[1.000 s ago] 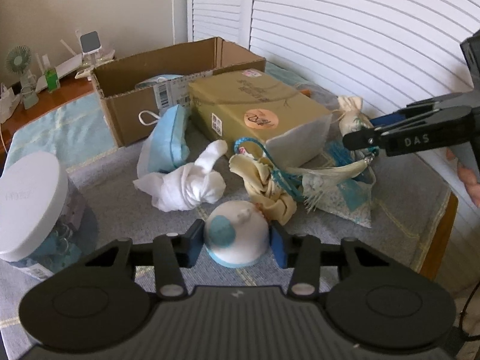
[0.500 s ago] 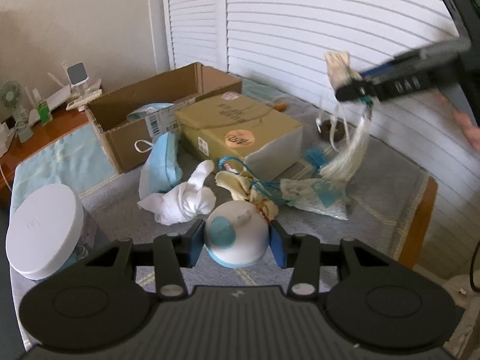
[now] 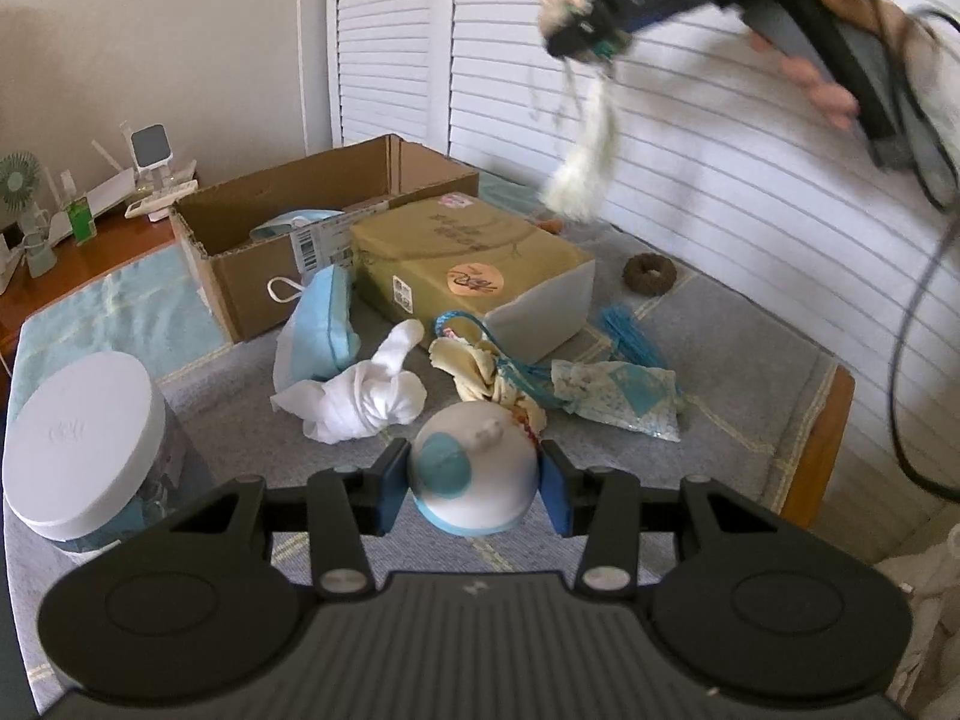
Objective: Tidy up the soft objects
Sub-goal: 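Lift the pouch into the cardboard box and open the right tool, then carry the white-blue ball into the cardboard box and open the left tool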
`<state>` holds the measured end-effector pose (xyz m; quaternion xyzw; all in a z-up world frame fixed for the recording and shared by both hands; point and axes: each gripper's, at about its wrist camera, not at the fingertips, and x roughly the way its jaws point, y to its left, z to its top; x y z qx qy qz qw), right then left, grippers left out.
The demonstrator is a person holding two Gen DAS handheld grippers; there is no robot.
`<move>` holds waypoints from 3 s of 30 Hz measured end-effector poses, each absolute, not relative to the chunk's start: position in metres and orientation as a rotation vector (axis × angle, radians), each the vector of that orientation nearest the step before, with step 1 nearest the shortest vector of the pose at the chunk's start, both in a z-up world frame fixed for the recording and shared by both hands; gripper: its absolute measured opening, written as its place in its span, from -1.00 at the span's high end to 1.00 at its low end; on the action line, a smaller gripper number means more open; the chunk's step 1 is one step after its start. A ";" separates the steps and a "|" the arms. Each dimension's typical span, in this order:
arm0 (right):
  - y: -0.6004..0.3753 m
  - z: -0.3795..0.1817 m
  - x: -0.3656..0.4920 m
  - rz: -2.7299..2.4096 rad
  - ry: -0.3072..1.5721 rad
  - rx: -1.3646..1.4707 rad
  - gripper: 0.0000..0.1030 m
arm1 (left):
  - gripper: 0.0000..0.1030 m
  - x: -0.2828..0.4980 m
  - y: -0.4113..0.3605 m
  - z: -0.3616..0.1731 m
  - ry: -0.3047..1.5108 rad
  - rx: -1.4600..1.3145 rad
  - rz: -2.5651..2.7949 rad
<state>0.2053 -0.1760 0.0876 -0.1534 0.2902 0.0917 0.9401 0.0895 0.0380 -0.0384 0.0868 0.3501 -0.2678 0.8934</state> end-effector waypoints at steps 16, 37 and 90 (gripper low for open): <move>-0.087 0.070 0.322 0.260 0.572 -0.279 -0.14 | 0.14 0.105 0.055 -0.044 0.746 0.102 -0.507; -0.101 -0.003 0.352 0.205 0.802 -0.230 -0.72 | 0.13 0.108 0.056 -0.047 0.772 0.088 -0.493; -0.175 -0.039 0.125 0.333 0.822 -0.111 -1.00 | 0.11 0.269 0.035 0.022 0.735 0.219 -0.343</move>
